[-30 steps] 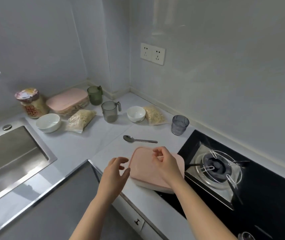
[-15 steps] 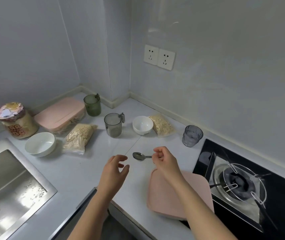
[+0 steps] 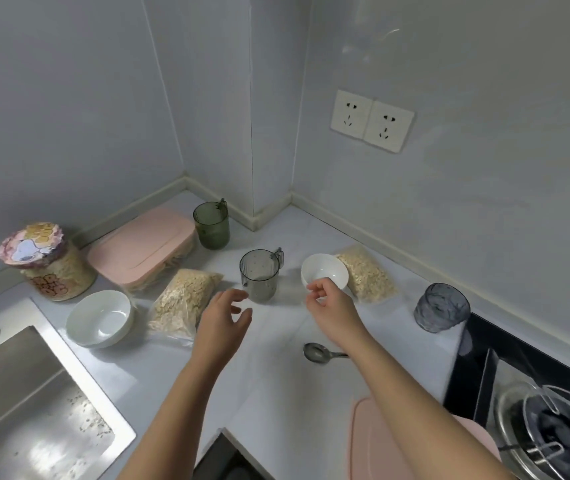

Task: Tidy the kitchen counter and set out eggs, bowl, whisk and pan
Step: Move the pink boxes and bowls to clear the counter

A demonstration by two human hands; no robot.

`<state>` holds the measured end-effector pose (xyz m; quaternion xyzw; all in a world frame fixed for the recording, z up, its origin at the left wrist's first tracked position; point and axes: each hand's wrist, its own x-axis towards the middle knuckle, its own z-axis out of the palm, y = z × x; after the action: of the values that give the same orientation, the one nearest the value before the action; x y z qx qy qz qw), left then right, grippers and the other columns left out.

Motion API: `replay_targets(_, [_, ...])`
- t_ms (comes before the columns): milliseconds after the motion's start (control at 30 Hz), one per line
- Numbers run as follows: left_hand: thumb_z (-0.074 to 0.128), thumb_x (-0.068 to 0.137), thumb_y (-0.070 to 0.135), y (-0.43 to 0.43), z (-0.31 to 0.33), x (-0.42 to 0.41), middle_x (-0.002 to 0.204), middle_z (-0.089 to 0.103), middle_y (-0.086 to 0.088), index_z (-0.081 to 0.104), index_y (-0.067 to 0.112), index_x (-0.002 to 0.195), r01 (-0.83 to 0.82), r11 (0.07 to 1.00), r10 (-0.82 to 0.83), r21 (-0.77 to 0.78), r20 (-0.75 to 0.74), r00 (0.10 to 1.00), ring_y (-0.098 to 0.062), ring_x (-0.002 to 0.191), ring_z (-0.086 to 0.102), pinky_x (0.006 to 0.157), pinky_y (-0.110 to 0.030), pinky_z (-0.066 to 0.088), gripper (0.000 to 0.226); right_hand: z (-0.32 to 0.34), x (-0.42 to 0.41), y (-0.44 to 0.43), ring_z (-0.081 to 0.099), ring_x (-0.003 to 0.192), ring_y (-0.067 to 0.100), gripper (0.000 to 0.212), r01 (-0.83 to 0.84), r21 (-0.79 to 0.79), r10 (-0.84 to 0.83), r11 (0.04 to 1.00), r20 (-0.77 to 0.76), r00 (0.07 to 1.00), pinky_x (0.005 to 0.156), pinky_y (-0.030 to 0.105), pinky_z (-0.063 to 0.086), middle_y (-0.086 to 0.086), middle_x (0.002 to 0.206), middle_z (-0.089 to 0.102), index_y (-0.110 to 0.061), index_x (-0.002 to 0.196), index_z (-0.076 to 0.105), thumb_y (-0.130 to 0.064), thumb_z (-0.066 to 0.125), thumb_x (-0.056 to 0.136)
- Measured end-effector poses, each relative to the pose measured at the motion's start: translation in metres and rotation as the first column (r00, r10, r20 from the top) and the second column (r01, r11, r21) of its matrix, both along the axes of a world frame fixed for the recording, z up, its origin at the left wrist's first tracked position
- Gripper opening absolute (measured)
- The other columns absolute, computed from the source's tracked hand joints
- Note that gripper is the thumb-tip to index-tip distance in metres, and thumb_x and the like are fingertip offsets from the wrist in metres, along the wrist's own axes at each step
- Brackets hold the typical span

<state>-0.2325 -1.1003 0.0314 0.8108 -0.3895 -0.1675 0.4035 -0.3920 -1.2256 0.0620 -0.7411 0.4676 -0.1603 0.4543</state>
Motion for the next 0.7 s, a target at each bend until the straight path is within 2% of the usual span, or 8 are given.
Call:
replay_targets(133, [0.064,0.085,0.012,-0.024,0.000,0.051,0.108,0.062,0.001,0.064,0.014,0.110,0.036,0.999,-0.036,0.008,0.057,0.998,-0.012,0.090,0.060,0.079,-0.025,0.044,0.025,0.004,0.042,-0.011,0.053,0.085,0.012,0.022,0.007,-0.017,-0.007,1.000,-0.001,1.000,0.065,0.014,0.041,-0.006,0.099,0.053,-0.016,0.115,0.056,-0.016,0.052,0.094])
replay_targets(300, [0.057,0.086,0.014,-0.087,0.000,0.128,0.112,0.060,-0.010,0.064,0.008,0.112,0.091,0.989,-0.116,0.118,0.223,0.968,-0.029,0.108,0.054,0.086,-0.035,0.044,0.028,0.002,0.081,-0.024,0.057,0.083,0.012,0.023,0.004,-0.078,-0.009,0.997,-0.059,0.998,0.074,0.023,0.044,-0.005,0.102,0.057,-0.016,0.115,0.058,-0.020,0.055,0.092])
replay_targets(367, [0.045,0.086,0.020,-0.114,0.000,0.154,0.111,0.057,-0.012,0.063,0.009,0.110,0.101,0.976,-0.157,0.191,0.309,0.938,-0.034,0.109,0.050,0.084,-0.040,0.044,0.031,-0.001,0.090,-0.028,0.058,0.087,0.012,0.024,-0.015,-0.124,0.002,0.992,-0.100,0.995,0.080,0.026,0.047,-0.004,0.107,0.058,-0.018,0.115,0.057,-0.021,0.057,0.091])
replay_targets(433, [0.050,0.086,0.015,-0.136,0.002,0.173,0.124,0.049,-0.014,0.056,0.011,0.121,0.086,0.953,-0.181,0.292,0.318,0.931,-0.037,0.118,0.043,0.091,-0.043,0.040,0.036,-0.004,0.095,-0.029,0.055,0.102,0.012,0.028,-0.067,-0.211,0.034,0.975,-0.159,0.987,0.090,0.031,0.046,-0.003,0.116,0.055,-0.020,0.117,0.055,-0.022,0.059,0.089])
replay_targets(500, [0.058,0.084,0.016,-0.155,0.003,0.191,0.140,0.035,-0.013,0.041,0.015,0.137,0.079,0.900,-0.228,0.428,0.309,0.923,-0.036,0.130,0.031,0.102,-0.046,0.033,0.056,-0.003,0.103,-0.031,0.047,0.116,0.015,0.038,-0.144,-0.286,0.076,0.947,-0.236,0.969,0.095,0.033,0.044,-0.002,0.125,0.049,-0.021,0.123,0.052,-0.027,0.062,0.087])
replay_targets(567, [0.063,0.082,0.025,-0.169,0.002,0.205,0.147,0.027,-0.013,0.023,0.021,0.147,0.068,0.834,-0.280,0.548,0.314,0.907,-0.037,0.136,0.024,0.107,-0.052,0.026,0.077,-0.002,0.109,-0.032,0.039,0.124,0.018,0.055,-0.224,-0.292,0.124,0.930,-0.325,0.938,0.096,0.034,0.043,-0.005,0.136,0.039,-0.026,0.133,0.044,-0.036,0.065,0.084])
replay_targets(633, [0.066,0.080,0.033,-0.180,-0.002,0.214,0.147,0.025,-0.013,0.015,0.026,0.148,0.042,0.788,-0.300,0.615,0.323,0.898,-0.038,0.135,0.025,0.106,-0.057,0.025,0.086,-0.002,0.116,-0.034,0.033,0.130,0.021,0.073,-0.295,-0.242,0.177,0.924,-0.414,0.893,0.099,0.038,0.041,-0.008,0.146,0.027,-0.034,0.141,0.031,-0.044,0.067,0.079])
replay_targets(700, [0.067,0.079,0.035,-0.187,-0.004,0.219,0.145,0.027,-0.014,0.014,0.027,0.147,0.034,0.773,-0.297,0.634,0.314,0.902,-0.039,0.132,0.030,0.105,-0.056,0.028,0.087,-0.005,0.125,-0.036,0.029,0.134,0.024,0.086,-0.346,-0.196,0.213,0.918,-0.492,0.844,0.101,0.040,0.040,-0.009,0.152,0.017,-0.040,0.145,0.020,-0.050,0.068,0.074])
